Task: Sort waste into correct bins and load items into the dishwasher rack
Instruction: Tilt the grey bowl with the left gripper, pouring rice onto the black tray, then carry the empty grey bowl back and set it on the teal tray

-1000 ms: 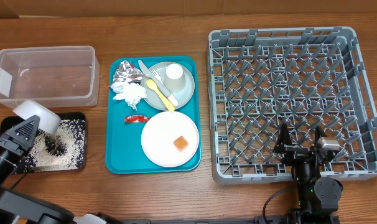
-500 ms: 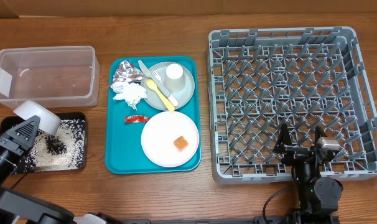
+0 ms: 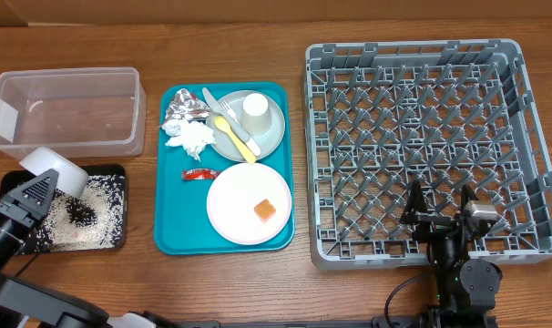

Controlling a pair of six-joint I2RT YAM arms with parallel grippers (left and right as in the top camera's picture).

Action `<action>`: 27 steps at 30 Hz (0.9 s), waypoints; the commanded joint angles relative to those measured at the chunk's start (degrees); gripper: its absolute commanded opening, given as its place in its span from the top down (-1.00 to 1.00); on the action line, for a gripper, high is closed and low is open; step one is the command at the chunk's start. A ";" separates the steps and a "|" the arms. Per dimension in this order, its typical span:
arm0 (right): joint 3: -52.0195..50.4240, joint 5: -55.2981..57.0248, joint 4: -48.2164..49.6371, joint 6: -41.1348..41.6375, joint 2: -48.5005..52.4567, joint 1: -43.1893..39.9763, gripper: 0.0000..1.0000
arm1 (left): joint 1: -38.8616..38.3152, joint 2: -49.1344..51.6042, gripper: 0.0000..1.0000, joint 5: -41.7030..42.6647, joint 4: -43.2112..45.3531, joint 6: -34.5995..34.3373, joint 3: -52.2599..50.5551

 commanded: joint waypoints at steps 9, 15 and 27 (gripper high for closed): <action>-0.59 0.50 0.39 -0.39 -0.57 -0.17 -1.00 | 0.35 -0.04 0.92 -1.25 -2.19 -0.44 -0.09; -0.59 0.50 0.39 -0.39 -0.57 -0.17 -1.00 | 0.28 -0.28 0.92 1.03 -5.18 0.26 -0.02; -0.59 0.50 0.39 -0.42 -0.57 -0.17 -1.00 | -2.47 -12.57 0.92 -9.29 -5.97 -6.88 3.72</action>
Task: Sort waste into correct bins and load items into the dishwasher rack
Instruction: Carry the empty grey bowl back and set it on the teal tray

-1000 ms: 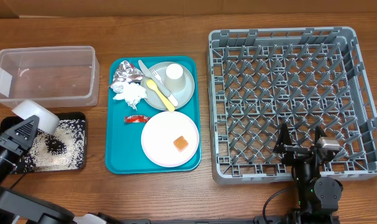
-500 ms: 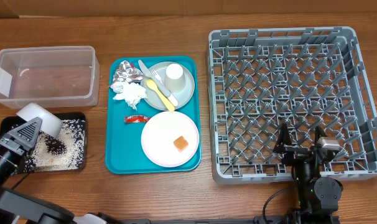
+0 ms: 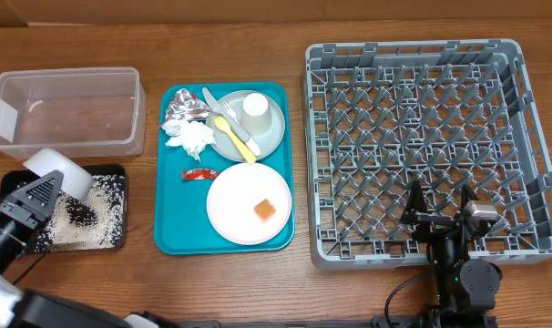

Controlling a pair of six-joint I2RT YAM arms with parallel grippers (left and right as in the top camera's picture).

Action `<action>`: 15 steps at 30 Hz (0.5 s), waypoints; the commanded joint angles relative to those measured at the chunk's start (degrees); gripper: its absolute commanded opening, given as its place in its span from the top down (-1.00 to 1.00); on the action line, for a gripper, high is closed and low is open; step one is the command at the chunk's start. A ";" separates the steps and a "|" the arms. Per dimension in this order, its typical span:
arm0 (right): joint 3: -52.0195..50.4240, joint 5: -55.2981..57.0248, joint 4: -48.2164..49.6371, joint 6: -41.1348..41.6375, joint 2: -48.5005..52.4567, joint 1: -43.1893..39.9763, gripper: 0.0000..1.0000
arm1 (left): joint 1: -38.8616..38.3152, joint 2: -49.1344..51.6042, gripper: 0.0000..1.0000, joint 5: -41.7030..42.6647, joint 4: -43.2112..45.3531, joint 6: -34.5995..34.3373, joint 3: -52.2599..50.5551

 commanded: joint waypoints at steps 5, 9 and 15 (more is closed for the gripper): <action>-0.59 0.48 0.39 -0.37 -0.57 -0.17 -1.00 | -9.40 -12.72 0.92 -23.63 -0.13 -18.95 10.43; -0.59 0.48 0.39 -0.37 -0.57 -0.17 -1.00 | -18.12 -18.18 0.92 -39.41 -1.22 -27.02 11.74; -0.59 0.48 0.39 -0.37 -0.57 -0.17 -1.00 | -32.94 -21.29 0.92 -49.20 -6.08 -32.11 11.72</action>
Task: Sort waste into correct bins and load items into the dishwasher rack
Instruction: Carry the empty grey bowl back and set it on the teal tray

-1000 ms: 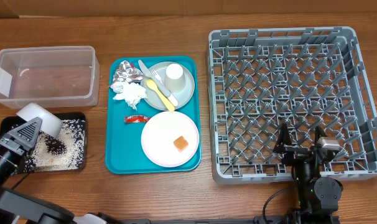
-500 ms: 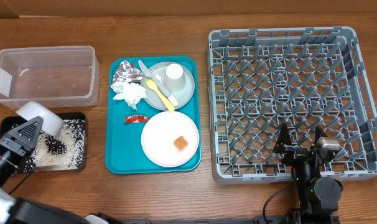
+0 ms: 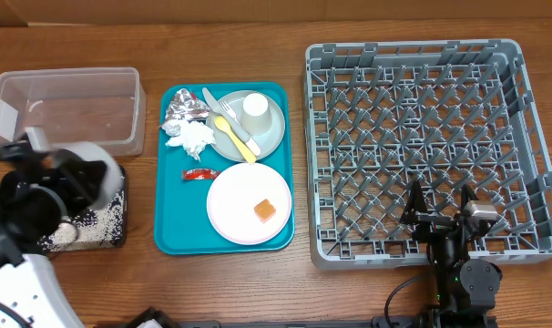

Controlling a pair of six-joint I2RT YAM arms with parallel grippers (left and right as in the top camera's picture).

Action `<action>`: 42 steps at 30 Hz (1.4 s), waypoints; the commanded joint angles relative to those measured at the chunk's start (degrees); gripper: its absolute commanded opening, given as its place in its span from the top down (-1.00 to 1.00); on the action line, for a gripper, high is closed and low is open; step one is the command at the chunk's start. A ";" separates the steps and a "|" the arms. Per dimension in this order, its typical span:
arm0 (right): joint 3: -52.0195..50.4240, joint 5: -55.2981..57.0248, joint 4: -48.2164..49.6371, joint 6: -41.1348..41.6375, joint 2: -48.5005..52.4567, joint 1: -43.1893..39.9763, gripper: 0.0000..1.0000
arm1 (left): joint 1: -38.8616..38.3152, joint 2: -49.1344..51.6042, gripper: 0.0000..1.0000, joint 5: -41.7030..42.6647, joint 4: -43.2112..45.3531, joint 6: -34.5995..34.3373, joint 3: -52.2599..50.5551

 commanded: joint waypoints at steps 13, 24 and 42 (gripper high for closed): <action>-0.59 0.50 0.42 -0.39 -0.57 -0.17 -1.00 | -29.70 -0.52 0.92 -22.36 -2.67 -13.51 -6.19; -0.59 0.50 0.42 -0.39 -0.57 -0.17 -1.00 | -40.96 4.66 0.92 -28.63 9.09 -21.49 -18.95; -0.59 0.50 0.42 -0.39 -0.57 -0.17 -1.00 | -45.92 16.39 0.91 -38.97 13.40 -22.38 -18.91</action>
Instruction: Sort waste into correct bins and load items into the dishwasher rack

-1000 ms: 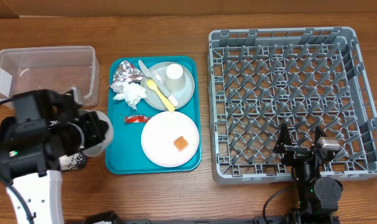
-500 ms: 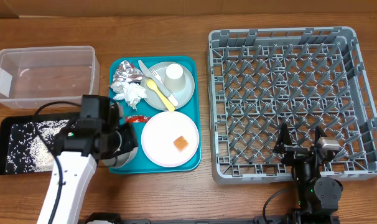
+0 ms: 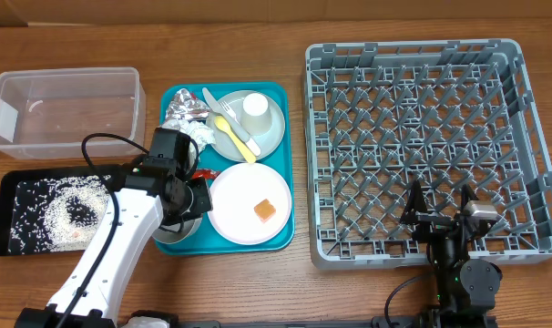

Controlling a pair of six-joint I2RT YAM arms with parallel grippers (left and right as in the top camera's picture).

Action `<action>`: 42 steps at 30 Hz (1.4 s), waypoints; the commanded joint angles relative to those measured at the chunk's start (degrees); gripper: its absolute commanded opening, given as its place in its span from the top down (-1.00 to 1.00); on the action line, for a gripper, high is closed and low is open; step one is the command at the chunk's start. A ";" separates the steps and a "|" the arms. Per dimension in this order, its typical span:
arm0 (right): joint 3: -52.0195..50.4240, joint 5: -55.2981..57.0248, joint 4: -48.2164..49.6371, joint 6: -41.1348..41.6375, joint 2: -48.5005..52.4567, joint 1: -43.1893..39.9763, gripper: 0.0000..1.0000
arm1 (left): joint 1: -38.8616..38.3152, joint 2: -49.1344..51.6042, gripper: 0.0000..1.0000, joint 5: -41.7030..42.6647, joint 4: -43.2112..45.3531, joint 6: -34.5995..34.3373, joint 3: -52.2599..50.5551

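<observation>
My left gripper (image 3: pixel 190 199) hangs over the lower left corner of the teal tray (image 3: pixel 282 137), shut on a pale bowl (image 3: pixel 178 228) that shows beneath the arm. On the tray lie a white plate (image 3: pixel 244 219) with an orange food cube (image 3: pixel 264 209), a small plate (image 3: pixel 269 137) bearing a cup (image 3: pixel 255 107), a fork and a yellow spoon (image 3: pixel 235 135), crumpled foil (image 3: pixel 183 110), a tissue (image 3: pixel 196 137) and a red wrapper (image 3: pixel 201 172), partly hidden. My right gripper (image 3: pixel 437 217) stands open at the front edge of the grey dishwasher rack (image 3: pixel 413 50).
A clear plastic bin (image 3: pixel 65 107) stands at the back left. In front of it lies a black bin (image 3: pixel 3 214) scattered with rice and dark scraps. The left arm stretches from the bottom left corner across to the tray.
My left gripper was over the black bin's right end with the bowl. It is now to the right, over the teal tray's lower left corner. The black bin is uncovered.
My left gripper held the bowl tilted over the black bin's left end, with rice lying in the bin. It stayed there, then stood over the bin's right end, and is now at the tray. The right arm has stayed at the rack.
</observation>
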 commanded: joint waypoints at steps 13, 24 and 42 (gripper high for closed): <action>-0.59 0.50 0.39 -0.42 -0.57 -0.17 -1.00 | -0.37 0.02 0.81 2.56 2.08 -0.48 0.09; -0.59 0.50 0.39 -0.42 -0.57 -0.17 -1.00 | -0.37 -1.31 0.69 2.95 -8.59 2.99 13.66; -0.59 0.52 0.39 -0.42 -0.57 -0.17 -1.00 | -0.22 -4.85 -1.00 -7.21 -22.12 2.19 28.13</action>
